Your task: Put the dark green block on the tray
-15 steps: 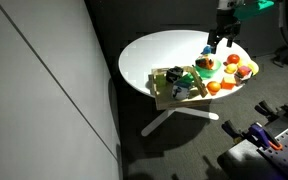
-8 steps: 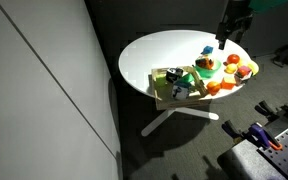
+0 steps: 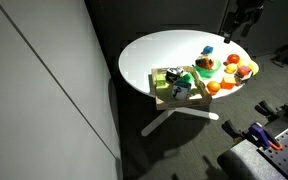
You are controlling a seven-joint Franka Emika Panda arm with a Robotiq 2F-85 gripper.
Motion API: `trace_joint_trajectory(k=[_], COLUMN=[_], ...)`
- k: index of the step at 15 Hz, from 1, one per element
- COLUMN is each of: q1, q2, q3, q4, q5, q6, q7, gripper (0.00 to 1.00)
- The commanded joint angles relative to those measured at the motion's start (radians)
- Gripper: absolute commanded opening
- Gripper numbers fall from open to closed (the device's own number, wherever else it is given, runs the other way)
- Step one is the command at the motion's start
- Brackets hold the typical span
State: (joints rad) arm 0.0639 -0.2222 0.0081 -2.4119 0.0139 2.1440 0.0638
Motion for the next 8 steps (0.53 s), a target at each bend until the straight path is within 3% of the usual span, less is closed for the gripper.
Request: trace_joint_trajectory(k=[1,8], q1=[-0.010,-0.012], q2=[-0.056,-0.045], q3=[0.007,0.012], q4=[-0.031,-0.015], q5=[0.014,0.003], q6=[0.010,0.002], q7=[-0.021,-0.003], gripper=[1.00,1.00])
